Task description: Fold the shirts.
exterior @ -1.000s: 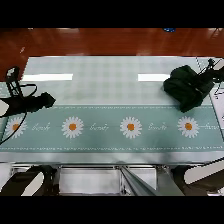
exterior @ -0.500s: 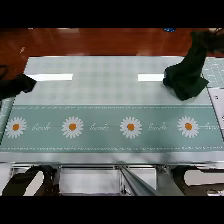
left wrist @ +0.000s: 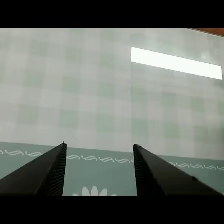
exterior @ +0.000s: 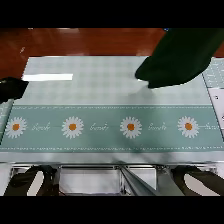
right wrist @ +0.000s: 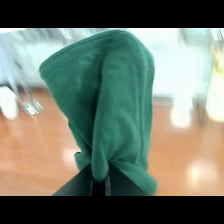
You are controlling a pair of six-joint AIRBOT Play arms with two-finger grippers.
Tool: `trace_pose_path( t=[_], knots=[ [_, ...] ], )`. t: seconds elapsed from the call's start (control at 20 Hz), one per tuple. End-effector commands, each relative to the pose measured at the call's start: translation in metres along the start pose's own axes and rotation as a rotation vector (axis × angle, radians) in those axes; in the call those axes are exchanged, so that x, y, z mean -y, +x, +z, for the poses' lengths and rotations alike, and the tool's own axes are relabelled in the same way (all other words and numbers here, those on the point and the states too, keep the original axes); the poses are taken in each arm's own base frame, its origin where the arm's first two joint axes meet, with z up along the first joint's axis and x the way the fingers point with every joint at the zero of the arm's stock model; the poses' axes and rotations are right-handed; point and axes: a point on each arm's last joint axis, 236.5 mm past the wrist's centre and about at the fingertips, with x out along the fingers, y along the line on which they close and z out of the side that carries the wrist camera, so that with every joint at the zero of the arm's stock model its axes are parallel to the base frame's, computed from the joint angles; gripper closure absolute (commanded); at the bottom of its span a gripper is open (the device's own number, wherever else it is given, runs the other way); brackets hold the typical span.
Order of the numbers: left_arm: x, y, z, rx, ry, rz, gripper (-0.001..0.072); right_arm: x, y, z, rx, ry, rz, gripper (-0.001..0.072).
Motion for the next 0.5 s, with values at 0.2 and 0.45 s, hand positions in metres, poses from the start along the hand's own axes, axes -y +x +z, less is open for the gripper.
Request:
trace_pose_path(
  t=[0.2, 0.45],
  knots=[
    [-0.001, 0.009, -0.023, -0.054, -0.023, -0.015, 0.0199, -0.126, -0.047, -0.015, -0.071, -0.064, 0.346, 0.0688],
    [-0.001, 0.009, -0.017, -0.028, -0.028, -0.013, 0.02, -0.226, -0.011, -0.168, -0.466, 0.03, 0.618, 0.0688]
  ],
)
